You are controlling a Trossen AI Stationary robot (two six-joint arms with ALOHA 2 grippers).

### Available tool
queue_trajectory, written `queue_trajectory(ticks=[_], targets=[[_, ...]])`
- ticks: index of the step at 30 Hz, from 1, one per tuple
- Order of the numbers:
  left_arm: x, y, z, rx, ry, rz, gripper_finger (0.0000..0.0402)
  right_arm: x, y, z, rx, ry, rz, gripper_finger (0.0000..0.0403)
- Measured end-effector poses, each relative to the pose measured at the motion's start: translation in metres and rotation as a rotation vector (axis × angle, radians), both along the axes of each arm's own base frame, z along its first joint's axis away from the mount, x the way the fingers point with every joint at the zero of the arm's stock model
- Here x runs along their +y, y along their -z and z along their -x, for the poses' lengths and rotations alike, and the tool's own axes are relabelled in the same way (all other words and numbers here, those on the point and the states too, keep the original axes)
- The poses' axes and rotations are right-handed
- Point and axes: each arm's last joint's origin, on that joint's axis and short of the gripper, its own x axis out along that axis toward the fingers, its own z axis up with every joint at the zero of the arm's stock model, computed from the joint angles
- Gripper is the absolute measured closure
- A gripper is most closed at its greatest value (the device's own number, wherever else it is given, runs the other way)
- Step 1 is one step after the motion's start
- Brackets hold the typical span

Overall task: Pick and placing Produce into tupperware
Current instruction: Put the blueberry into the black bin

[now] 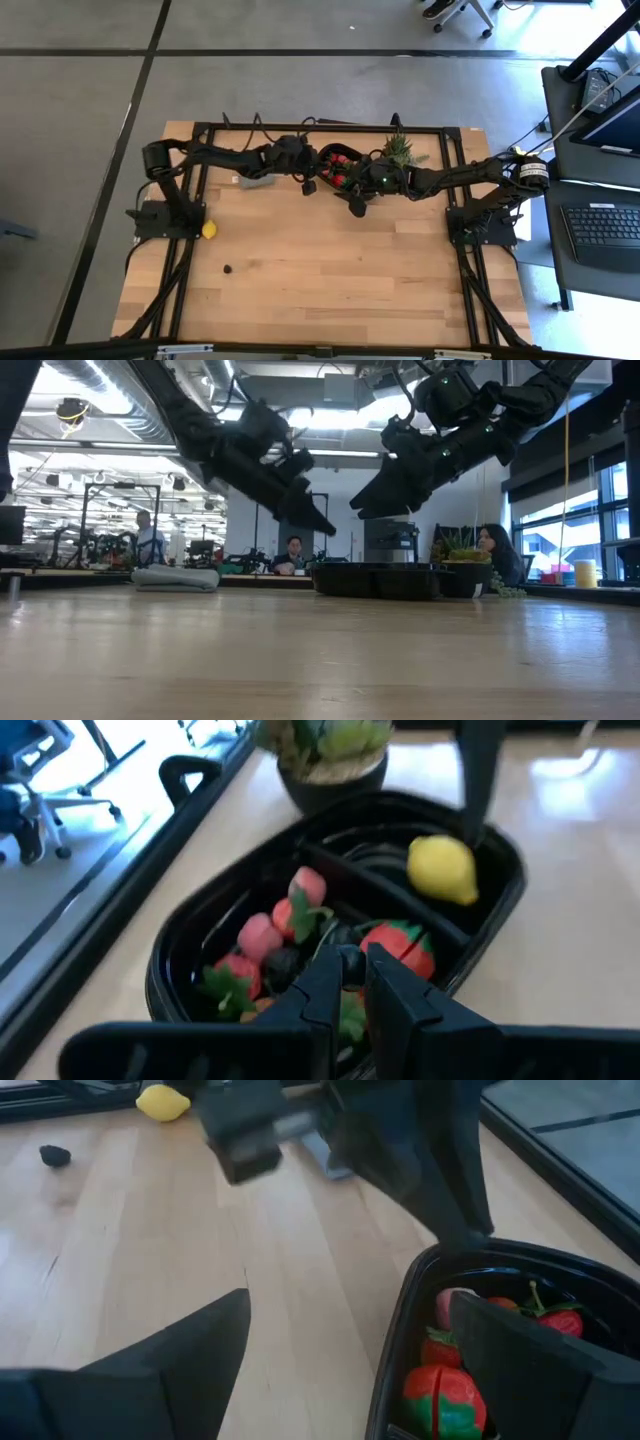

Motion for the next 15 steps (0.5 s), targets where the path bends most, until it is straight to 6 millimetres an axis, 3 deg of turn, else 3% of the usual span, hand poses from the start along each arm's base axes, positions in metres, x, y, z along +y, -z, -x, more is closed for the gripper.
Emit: queue_trajectory(ticks=[15], targets=[[0.0050,0.0043,-0.0029,-0.024,-0.001,-0.039,0.0330,0.0000,-0.0004,0.0001,-0.003,0.002,-0.003,0.0061]])
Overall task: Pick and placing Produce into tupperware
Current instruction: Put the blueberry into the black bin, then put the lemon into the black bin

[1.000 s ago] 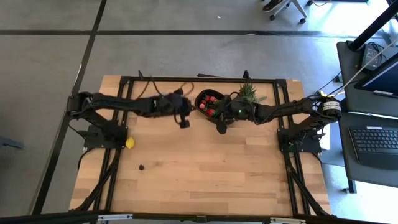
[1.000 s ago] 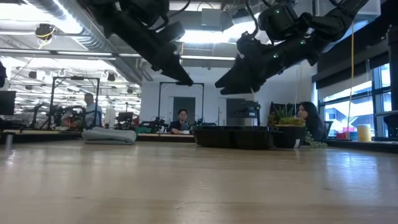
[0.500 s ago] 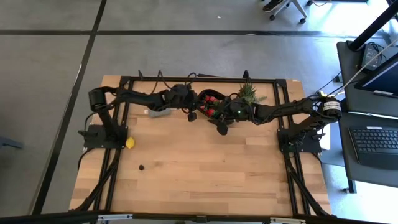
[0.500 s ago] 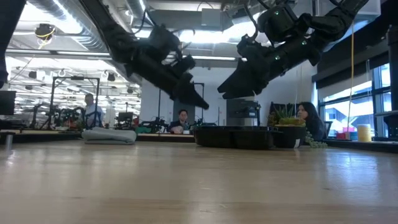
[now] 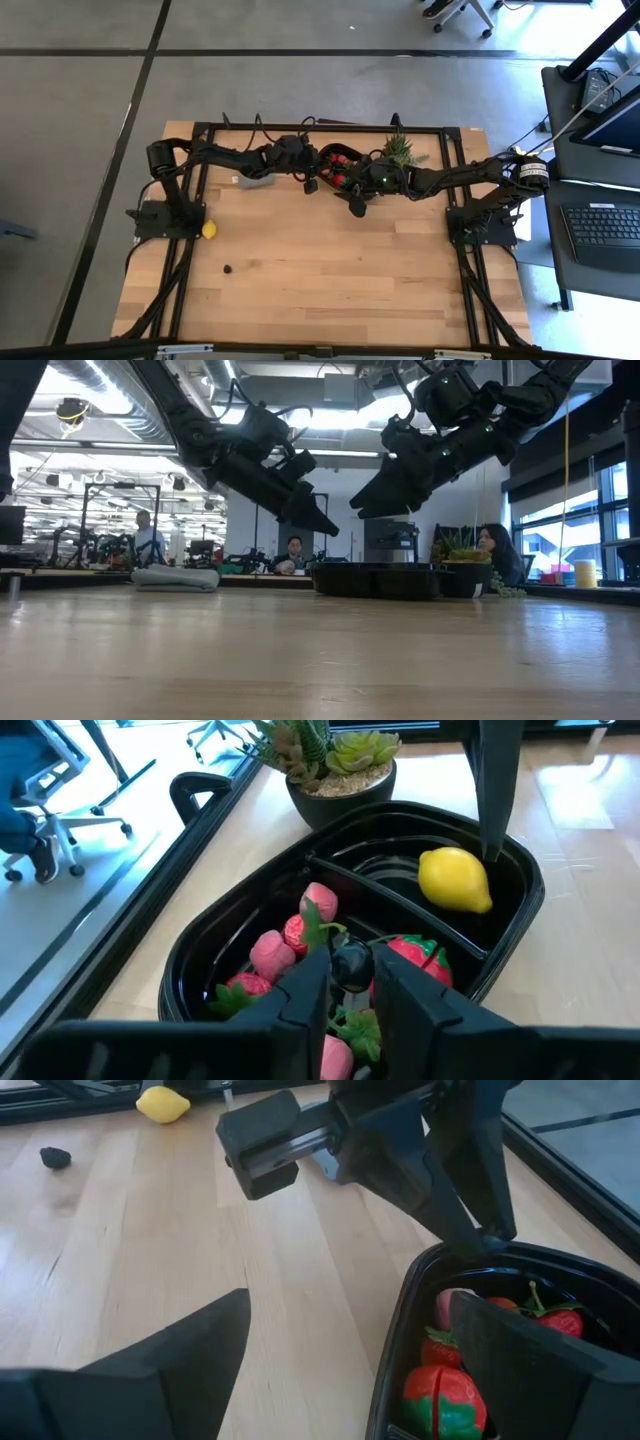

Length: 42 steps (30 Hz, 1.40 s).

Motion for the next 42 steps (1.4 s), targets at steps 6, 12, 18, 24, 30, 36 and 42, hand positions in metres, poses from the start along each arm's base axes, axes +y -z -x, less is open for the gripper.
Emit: queue_trajectory(ticks=[6,12,18,24,30,36,42], targets=[[0.000,0.000,0.000,-0.001,0.000,-0.001,0.0316,0.000,0.000,0.000,-0.001,0.000,0.000,0.0061],[0.000,0.000,0.000,-0.003,0.000,-0.002,0.0293,0.000,0.000,0.000,0.000,-0.002,0.003,0.0061],[-0.001,-0.002,-0.001,-0.025,0.002,-0.011,0.0260,0.000,0.000,0.000,0.000,-0.003,0.004,0.0061],[-0.007,-0.003,-0.001,0.006,0.019,0.001,0.0239,0.005,0.000,-0.001,-0.003,-0.037,-0.006,0.0061],[-0.028,-0.012,0.006,0.109,0.067,0.041,0.0242,0.013,-0.001,-0.003,-0.017,-0.074,-0.036,0.0061],[-0.066,-0.029,0.019,0.231,0.165,0.077,0.0251,0.022,-0.001,-0.004,-0.016,-0.101,-0.037,0.0073],[-0.103,-0.052,0.049,0.385,0.195,0.123,0.0260,0.026,-0.002,-0.005,-0.025,-0.118,-0.032,0.0119]])
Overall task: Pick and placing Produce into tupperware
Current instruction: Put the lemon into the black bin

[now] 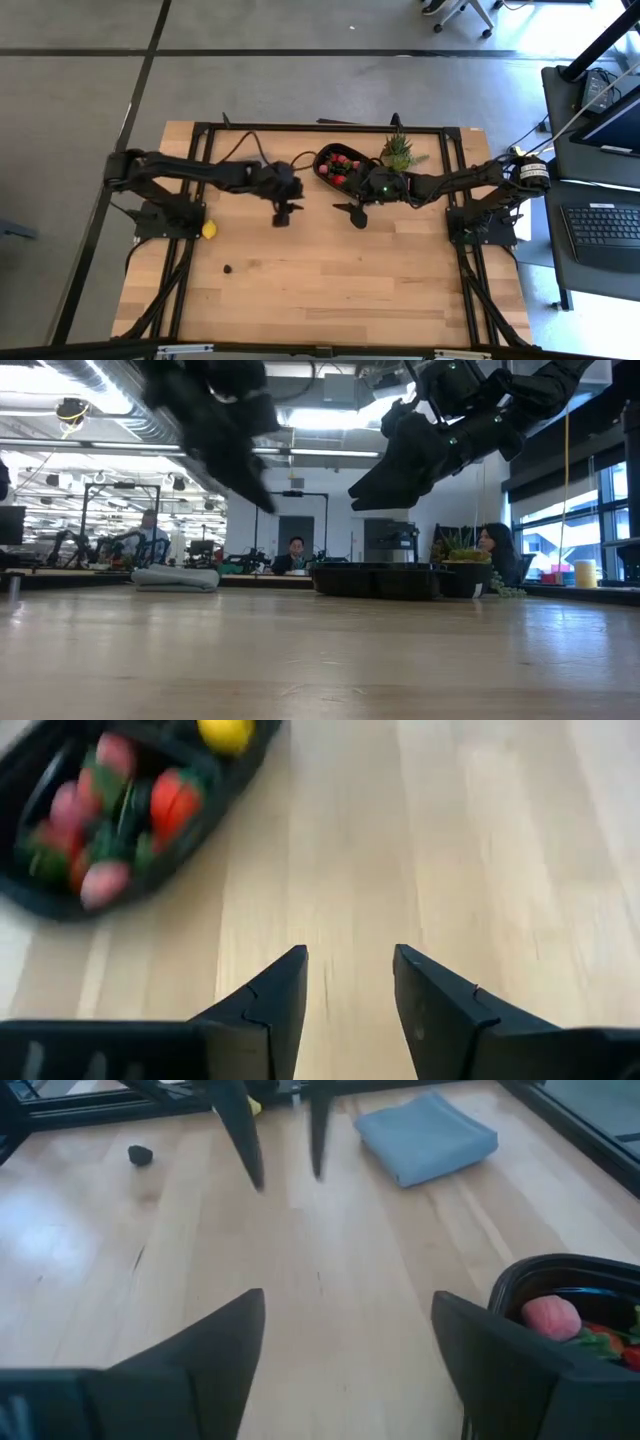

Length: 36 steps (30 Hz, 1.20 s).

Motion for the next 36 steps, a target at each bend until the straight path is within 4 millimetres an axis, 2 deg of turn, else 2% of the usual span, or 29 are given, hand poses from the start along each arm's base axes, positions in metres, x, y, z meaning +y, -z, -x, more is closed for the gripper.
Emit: queue_trajectory(ticks=[5,9,13,20,26,36], targets=[[-0.018,-0.016,0.036,0.143,-0.175,0.003,0.0271,0.000,0.000,0.000,-0.005,0.001,0.000,0.0161],[-0.028,-0.025,0.060,0.202,-0.328,0.115,0.0279,0.000,0.000,0.000,-0.005,0.001,0.000,0.0194],[-0.036,-0.030,0.077,0.258,-0.405,0.175,0.0288,0.000,0.000,-0.001,-0.012,0.002,-0.002,0.0223],[-0.044,-0.027,0.094,0.383,-0.519,0.216,0.0291,-0.001,0.011,-0.007,-0.008,0.002,-0.001,0.0263],[-0.047,-0.025,0.102,0.455,-0.649,0.285,0.0251,-0.002,0.022,-0.012,-0.003,0.000,0.002,0.0282],[-0.047,-0.022,0.117,0.592,-0.925,0.331,0.0141,-0.003,0.016,-0.016,-0.071,-0.019,0.058,0.0283]])
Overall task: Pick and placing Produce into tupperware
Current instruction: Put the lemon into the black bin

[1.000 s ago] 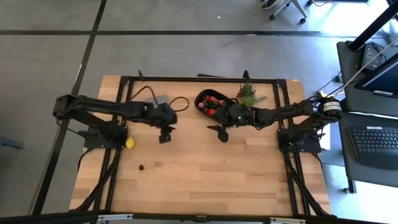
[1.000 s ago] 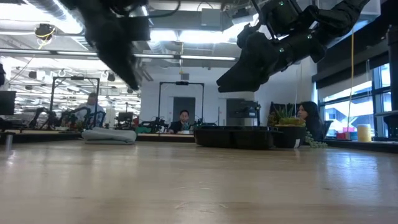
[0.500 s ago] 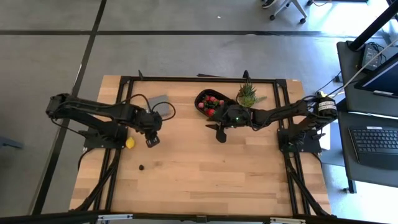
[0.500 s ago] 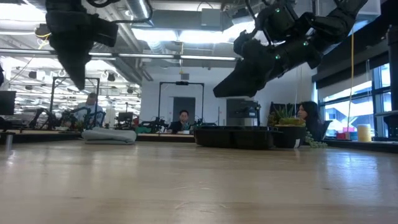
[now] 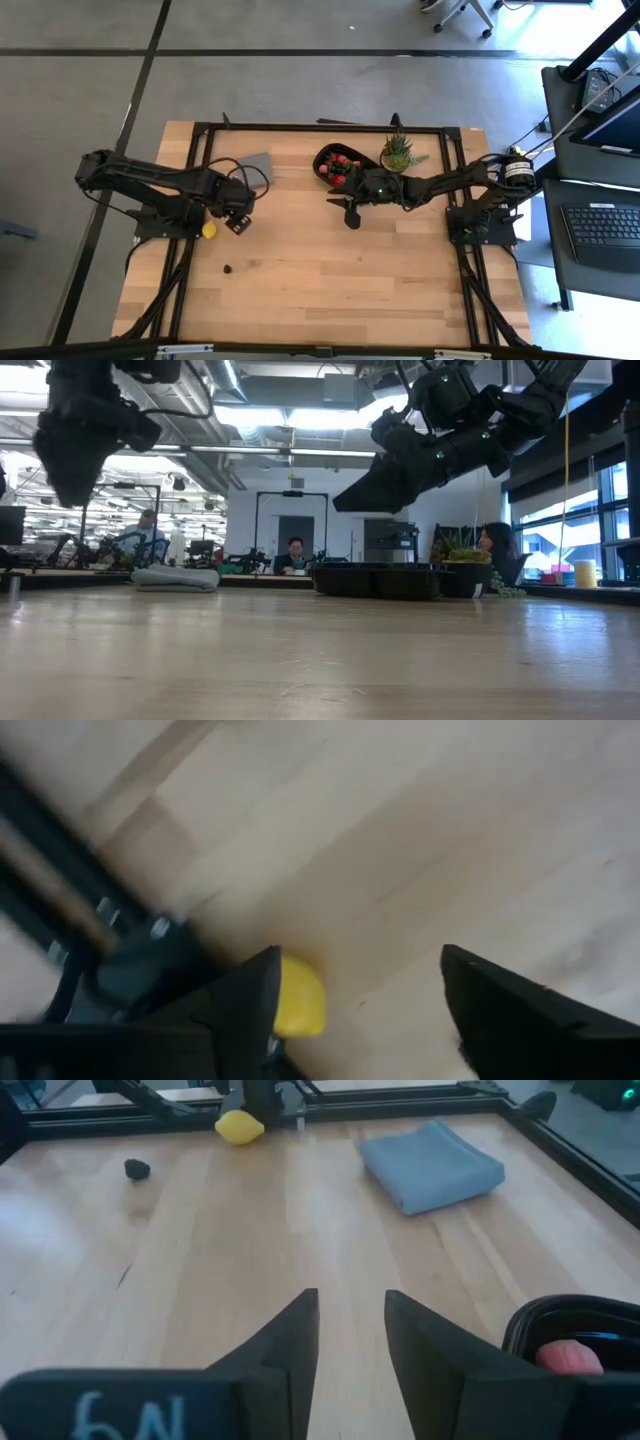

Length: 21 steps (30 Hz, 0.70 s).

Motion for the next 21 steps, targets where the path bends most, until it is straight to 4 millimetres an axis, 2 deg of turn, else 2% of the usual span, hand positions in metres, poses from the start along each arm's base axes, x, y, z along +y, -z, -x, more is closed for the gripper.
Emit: queue_trajectory(ticks=[7,15,21], targets=[[-0.002,0.014,0.003,0.066,-0.039,0.081,0.0092,0.000,0.000,0.000,0.008,-0.012,0.032,0.0282],[-0.003,0.016,0.004,0.074,-0.044,0.095,0.0092,0.000,0.000,0.000,0.013,-0.031,0.083,0.0282],[-0.003,0.016,0.004,0.071,-0.122,0.094,0.0089,0.000,0.001,0.000,0.015,-0.036,0.095,0.0282]])
